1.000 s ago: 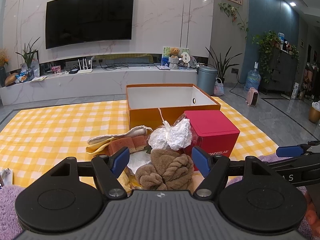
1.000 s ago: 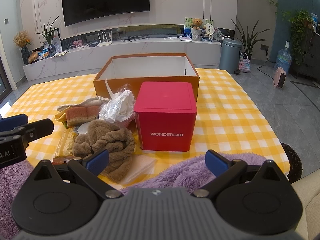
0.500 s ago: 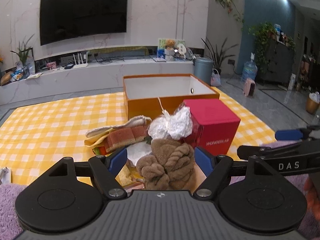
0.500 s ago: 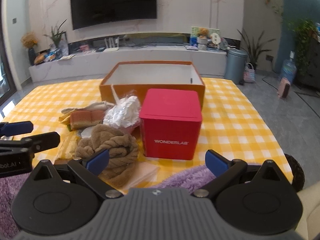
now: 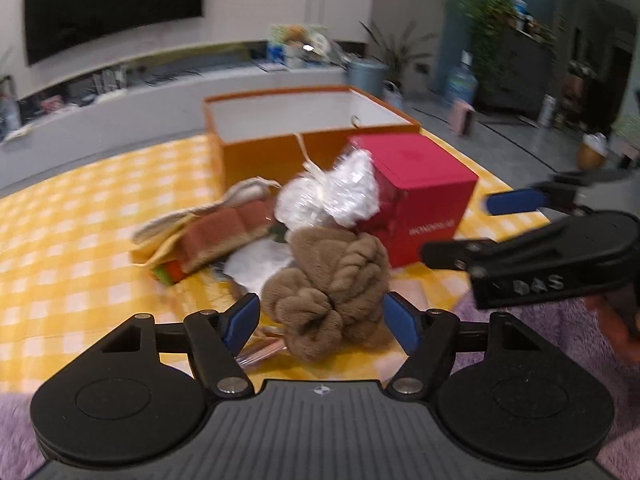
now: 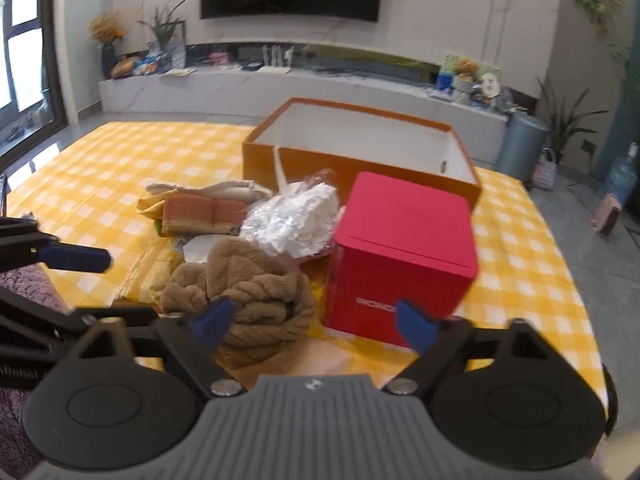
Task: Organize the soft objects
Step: 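Move the left tool down and close it on the brown plush bear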
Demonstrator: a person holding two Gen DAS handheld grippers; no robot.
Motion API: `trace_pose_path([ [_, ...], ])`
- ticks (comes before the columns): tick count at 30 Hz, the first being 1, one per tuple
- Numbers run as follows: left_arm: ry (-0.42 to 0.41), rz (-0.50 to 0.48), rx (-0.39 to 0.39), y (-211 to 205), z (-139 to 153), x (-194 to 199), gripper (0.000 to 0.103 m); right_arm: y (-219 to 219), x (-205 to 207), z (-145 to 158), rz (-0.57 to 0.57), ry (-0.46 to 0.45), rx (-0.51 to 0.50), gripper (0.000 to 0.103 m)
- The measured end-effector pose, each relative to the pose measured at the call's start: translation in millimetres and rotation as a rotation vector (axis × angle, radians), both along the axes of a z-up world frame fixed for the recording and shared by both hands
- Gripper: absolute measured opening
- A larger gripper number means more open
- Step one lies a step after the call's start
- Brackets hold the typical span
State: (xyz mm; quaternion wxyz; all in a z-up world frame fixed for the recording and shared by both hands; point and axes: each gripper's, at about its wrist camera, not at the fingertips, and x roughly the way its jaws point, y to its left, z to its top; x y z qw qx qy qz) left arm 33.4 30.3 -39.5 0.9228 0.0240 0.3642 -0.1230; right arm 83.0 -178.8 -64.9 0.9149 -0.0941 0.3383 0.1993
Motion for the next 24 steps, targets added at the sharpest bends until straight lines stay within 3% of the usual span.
trace_pose_path([
  [3, -0.003, -0.04, 0.041, -2, -6, 11, 0.084, 6, 12, -10, 0.02, 0.042, 0.001, 0.068],
  [4, -0.003, -0.045, 0.057, -2, -8, 16, 0.084, 8, 15, -14, 0.024, 0.053, -0.002, 0.06],
  [8, 0.017, -0.076, 0.104, -5, -22, 36, 0.087, 16, 26, -28, 0.04, 0.082, -0.007, 0.057],
  [13, 0.07, -0.098, 0.087, -5, -41, 51, 0.087, 22, 41, -45, 0.045, 0.123, -0.015, 0.041],
  [15, 0.077, -0.102, 0.078, -5, -47, 53, 0.086, 21, 48, -53, 0.043, 0.158, -0.007, 0.04],
  [19, 0.106, -0.102, 0.099, -11, -49, 50, 0.072, 17, 53, -61, 0.034, 0.19, 0.002, 0.04],
  [24, 0.175, -0.131, -0.007, -12, -40, 39, 0.072, 10, 56, -63, 0.003, 0.208, 0.003, 0.04],
])
